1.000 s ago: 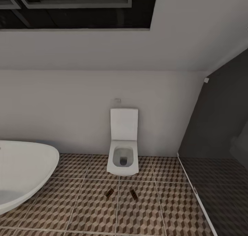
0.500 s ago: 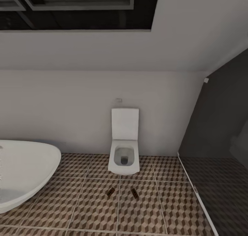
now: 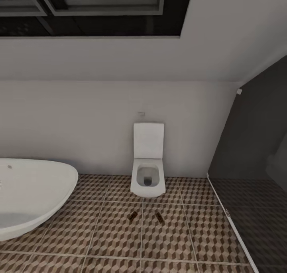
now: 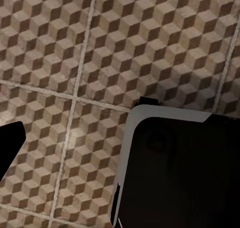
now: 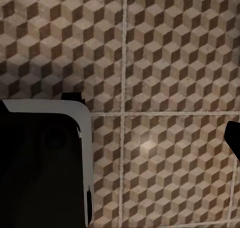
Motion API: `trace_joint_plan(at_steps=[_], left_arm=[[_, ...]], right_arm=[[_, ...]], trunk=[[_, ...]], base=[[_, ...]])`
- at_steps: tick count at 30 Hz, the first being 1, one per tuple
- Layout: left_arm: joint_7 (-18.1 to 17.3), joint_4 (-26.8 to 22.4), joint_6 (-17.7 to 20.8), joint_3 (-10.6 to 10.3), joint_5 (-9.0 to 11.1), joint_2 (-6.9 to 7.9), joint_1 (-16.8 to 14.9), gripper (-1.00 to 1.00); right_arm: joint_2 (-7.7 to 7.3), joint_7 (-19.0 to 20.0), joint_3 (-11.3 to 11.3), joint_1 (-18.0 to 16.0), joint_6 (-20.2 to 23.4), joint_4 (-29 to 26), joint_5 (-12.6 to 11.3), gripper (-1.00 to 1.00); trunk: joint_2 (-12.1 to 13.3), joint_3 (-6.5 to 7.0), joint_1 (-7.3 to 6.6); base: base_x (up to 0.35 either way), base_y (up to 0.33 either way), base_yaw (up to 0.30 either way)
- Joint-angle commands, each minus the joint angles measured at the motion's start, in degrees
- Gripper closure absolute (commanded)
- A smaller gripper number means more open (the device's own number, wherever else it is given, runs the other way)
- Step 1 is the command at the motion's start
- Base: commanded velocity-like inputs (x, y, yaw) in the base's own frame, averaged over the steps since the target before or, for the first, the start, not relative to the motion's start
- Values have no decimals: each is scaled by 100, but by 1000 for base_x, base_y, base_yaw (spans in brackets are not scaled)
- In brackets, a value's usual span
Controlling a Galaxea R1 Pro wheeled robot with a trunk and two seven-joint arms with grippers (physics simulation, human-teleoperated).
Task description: Take the four mousetraps from the cabinet in the bathroom and place them on the bathroom floor. Make sure all four end up on the same floor surface, and ensure that at least two of them are either under or directly next to the same bathroom sink.
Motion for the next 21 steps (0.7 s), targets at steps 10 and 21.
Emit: trace_joint_plan(at_steps=[10,21], left_arm=[[-5,23,-23,-48,38,-1,-9,-100],[-10,26,-16,-49,38,-14,-9,-100]], right_arm=[[1,-18,-39,-6,-19,9,68,-100],[6,-18,-38,-6,-19,9,68,-100]], trunk=[[-12,-12,3],[-12,-12,3]], base=[[-10,8,0],[0,0,0]])
